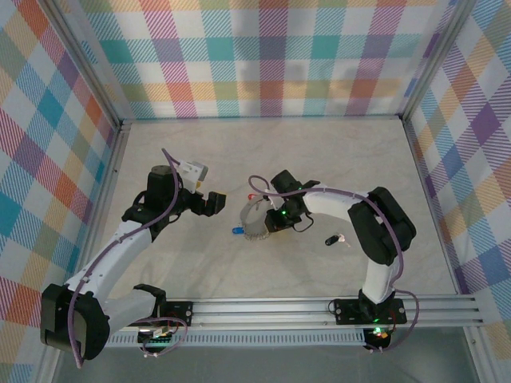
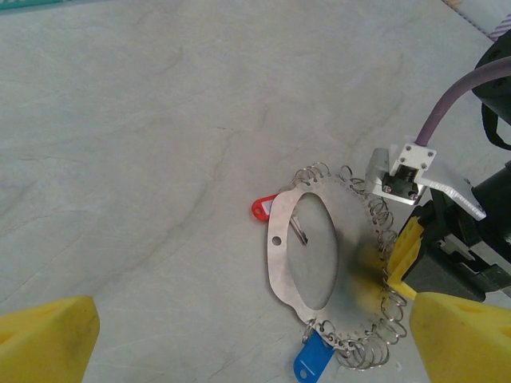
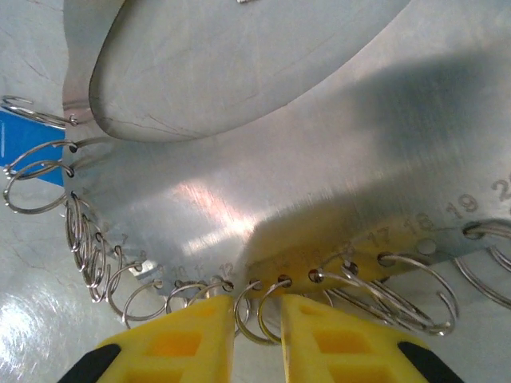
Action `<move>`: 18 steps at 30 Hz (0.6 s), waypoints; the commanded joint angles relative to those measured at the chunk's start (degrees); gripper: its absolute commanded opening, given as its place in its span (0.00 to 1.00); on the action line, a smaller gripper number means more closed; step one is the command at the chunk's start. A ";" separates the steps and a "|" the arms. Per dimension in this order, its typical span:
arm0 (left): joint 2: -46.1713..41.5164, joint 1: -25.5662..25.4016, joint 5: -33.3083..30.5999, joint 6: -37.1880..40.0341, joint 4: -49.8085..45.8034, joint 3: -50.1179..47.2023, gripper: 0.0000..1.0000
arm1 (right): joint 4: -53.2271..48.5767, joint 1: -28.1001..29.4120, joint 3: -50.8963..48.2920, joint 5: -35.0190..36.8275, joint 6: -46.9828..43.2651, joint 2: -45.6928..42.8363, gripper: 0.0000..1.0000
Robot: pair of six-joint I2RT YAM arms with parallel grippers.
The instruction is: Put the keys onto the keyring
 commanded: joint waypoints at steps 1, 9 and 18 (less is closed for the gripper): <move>0.02 -0.55 0.66 1.25 -1.37 1.47 1.00 | -0.87 0.50 1.68 -0.09 0.64 1.06 0.23; 0.08 -0.54 0.65 1.50 -2.13 1.87 1.00 | -3.17 2.50 3.15 4.82 0.73 2.41 0.21; -0.04 -0.63 0.73 1.94 -2.79 2.04 1.00 | -6.18 4.25 4.96 9.09 2.13 4.00 0.19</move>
